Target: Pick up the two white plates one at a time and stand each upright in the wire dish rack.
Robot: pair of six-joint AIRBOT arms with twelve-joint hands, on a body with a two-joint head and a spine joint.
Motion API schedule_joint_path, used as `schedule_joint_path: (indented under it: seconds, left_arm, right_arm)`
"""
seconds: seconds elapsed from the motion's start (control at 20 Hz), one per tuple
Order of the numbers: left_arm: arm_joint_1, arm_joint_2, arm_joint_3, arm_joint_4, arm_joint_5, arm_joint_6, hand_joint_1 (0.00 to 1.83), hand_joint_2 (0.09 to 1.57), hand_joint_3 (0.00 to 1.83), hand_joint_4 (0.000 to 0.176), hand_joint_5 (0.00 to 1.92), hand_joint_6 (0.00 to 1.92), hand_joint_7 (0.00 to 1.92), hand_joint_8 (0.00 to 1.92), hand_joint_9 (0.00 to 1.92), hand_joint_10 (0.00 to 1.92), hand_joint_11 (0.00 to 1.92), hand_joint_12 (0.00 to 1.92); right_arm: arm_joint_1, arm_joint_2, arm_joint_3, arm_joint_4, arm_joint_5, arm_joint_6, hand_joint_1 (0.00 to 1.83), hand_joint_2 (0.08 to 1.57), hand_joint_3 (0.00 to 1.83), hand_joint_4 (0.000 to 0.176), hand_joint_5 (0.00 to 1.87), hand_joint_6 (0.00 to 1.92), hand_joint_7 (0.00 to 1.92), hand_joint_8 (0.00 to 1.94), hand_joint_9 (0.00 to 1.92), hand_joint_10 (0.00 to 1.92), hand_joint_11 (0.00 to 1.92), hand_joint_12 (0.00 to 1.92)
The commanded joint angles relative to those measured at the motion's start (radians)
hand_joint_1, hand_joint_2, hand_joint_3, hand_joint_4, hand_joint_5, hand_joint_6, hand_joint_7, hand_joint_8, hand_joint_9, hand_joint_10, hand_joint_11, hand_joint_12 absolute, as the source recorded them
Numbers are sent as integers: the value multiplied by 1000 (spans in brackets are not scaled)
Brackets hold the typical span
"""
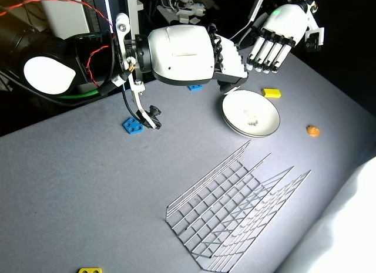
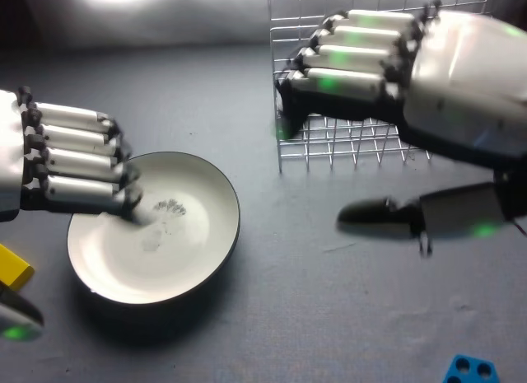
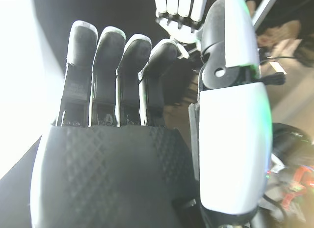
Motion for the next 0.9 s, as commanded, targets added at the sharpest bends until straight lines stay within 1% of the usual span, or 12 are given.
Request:
schedule_joint_path:
  seconds: [0.0,0.2,0.55,0.7,0.8,0.85]
  left_arm:
    - [-17,-1,-1,-80,-59,-10,0,1034,31,0,0,0,0,0,0,0,0,0]
    - [-20,-1,-9,-32,-66,-18,0,1032,22,0,0,0,0,0,0,0,0,0]
    - [-20,-4,-14,94,-78,-30,0,1019,11,0,0,0,0,0,0,0,0,0]
    - [-17,-8,-21,98,-76,-42,0,1022,11,0,0,0,0,0,0,0,0,0]
    - [-13,-17,-31,131,-55,-42,0,1029,14,0,0,0,0,0,0,0,0,0]
    - [8,-30,-33,147,-33,-42,0,1027,12,0,0,0,0,0,0,0,0,0]
  right_arm:
    - [5,-3,6,20,156,4,0,1127,35,0,14,10,16,5,0,0,1,0]
    - [2,-26,42,12,168,3,0,1123,21,0,0,0,0,0,0,0,0,0]
    - [2,-32,46,-4,134,-7,0,1090,1,0,0,0,0,0,0,0,0,0]
    - [4,-34,46,-11,134,-7,0,1088,0,0,0,0,0,0,0,0,0,0]
    - [5,-35,46,-11,129,-13,0,1076,0,0,0,0,0,0,0,0,0,0]
    - [5,-36,47,-11,129,-20,0,1077,0,0,0,0,0,0,0,0,0,0]
